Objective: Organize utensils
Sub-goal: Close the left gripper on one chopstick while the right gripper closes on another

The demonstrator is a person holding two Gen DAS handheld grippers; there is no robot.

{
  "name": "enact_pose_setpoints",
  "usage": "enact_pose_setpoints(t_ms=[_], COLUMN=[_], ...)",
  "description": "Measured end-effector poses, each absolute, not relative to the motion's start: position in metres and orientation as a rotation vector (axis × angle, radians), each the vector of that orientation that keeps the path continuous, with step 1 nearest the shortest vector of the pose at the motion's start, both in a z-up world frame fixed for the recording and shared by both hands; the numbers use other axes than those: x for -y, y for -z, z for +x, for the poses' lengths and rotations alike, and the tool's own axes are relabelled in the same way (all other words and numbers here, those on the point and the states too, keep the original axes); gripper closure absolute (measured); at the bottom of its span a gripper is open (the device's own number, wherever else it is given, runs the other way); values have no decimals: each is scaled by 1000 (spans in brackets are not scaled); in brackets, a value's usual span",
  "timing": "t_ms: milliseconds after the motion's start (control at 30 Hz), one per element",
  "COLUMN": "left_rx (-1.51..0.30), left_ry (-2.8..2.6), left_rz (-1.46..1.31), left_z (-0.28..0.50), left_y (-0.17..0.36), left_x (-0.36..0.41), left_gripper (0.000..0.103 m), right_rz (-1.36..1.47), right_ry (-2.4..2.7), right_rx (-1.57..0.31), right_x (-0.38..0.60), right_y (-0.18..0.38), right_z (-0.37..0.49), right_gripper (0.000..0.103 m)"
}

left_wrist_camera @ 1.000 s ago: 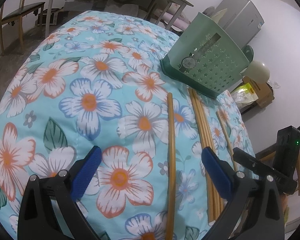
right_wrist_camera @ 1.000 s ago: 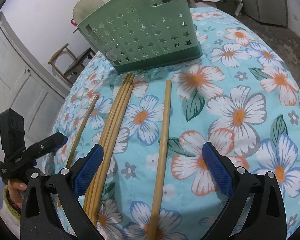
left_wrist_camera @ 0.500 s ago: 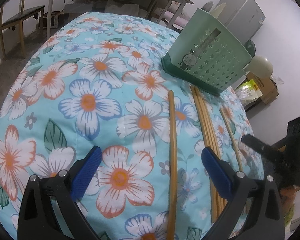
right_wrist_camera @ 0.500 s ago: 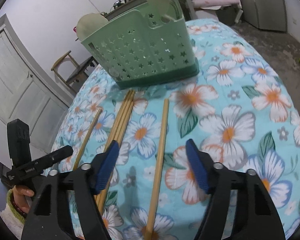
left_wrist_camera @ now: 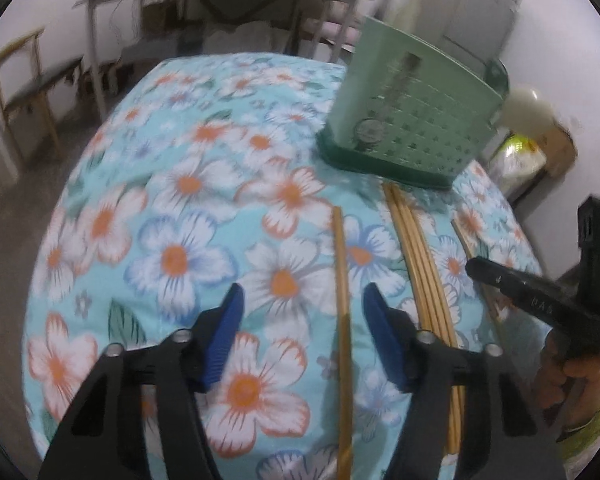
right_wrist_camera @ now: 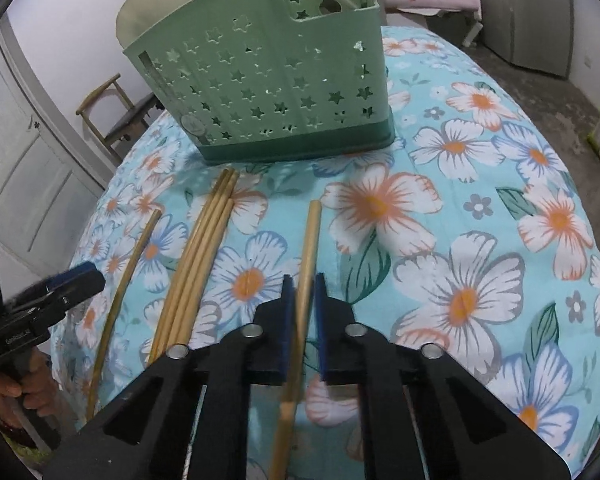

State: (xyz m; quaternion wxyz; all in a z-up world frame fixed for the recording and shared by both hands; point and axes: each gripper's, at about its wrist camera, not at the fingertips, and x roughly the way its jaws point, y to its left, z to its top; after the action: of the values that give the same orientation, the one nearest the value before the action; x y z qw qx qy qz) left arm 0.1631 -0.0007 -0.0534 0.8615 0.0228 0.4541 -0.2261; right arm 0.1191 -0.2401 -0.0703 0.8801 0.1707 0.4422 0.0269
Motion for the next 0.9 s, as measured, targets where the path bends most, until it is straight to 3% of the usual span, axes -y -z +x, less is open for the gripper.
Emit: enact_pose_setpoints(t_ms=[267, 300, 533, 900], left_rx=[-886, -891, -920, -919], left_ry=[432, 431, 418, 389], left_rz=[366, 375, 399, 399], left_z=[173, 176, 181, 175], left_y=[56, 57, 70, 70], left_x=[55, 59, 72, 76], left_gripper=[71, 77, 95, 96], right_rz=[368, 368, 377, 431], right_ry=[-51, -51, -55, -73], right_rx=[-920, -921, -922, -935], right_x=[245, 245, 246, 252], right_y=[70, 69, 69, 72], right_z=[114, 113, 111, 110], right_gripper=[98, 98, 98, 98])
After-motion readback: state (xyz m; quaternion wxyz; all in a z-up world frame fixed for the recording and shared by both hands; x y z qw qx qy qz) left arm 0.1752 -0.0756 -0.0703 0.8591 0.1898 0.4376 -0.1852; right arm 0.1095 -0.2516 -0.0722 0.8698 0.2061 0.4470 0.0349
